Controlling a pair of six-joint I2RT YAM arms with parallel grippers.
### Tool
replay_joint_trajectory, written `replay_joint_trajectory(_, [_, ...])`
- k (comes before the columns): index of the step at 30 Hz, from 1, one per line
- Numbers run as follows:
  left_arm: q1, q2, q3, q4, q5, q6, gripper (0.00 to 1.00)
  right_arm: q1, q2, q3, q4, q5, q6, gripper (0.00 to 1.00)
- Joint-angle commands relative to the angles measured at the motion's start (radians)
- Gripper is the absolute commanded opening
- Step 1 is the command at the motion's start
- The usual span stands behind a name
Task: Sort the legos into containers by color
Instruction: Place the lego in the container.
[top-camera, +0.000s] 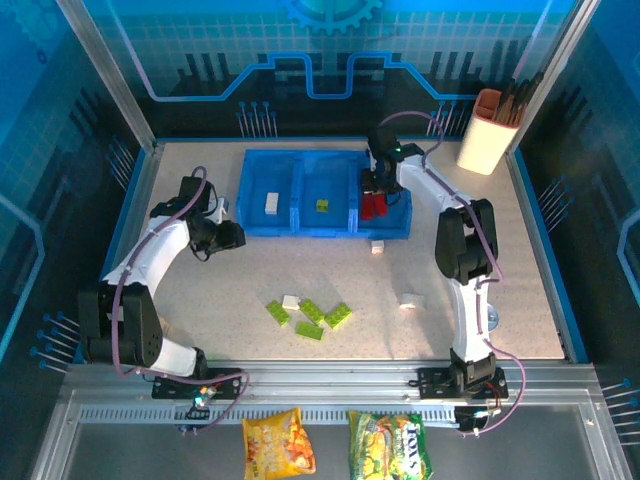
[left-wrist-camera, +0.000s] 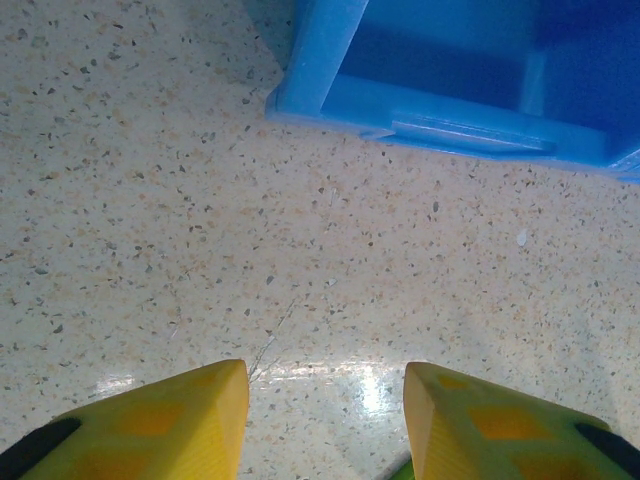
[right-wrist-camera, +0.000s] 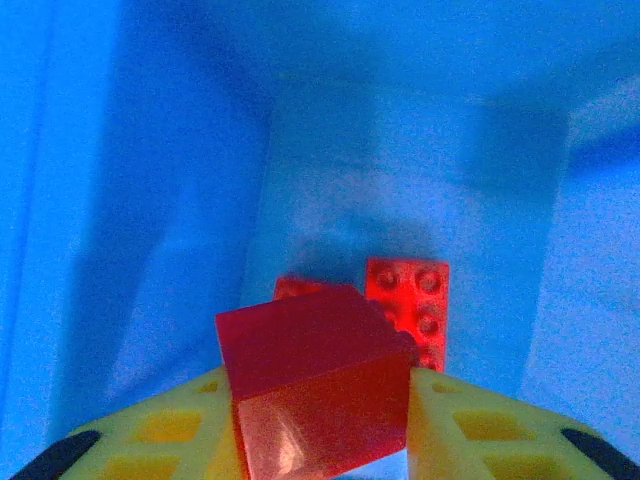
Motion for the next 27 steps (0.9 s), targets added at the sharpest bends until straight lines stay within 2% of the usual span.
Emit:
replay_joint_trajectory(1, [-0.003,0.012,0.005,-0.036,-0.01,0.029,0.46,-0.029,0.058,0.07,0.031,-0.056,0.018,0.4])
replay_joint_trajectory(14, [-0.001,0.014,0.009,-0.039,-0.009,0.03,0.46,-0.041,0.22,0.241,0.017,-0.029,0.078,0.45])
replay_joint_trajectory(27, [-0.002,0.01,0.012,-0.038,0.003,0.028,0.46,-0.032,0.141,0.203,-0.002,0.01,0.064,0.54])
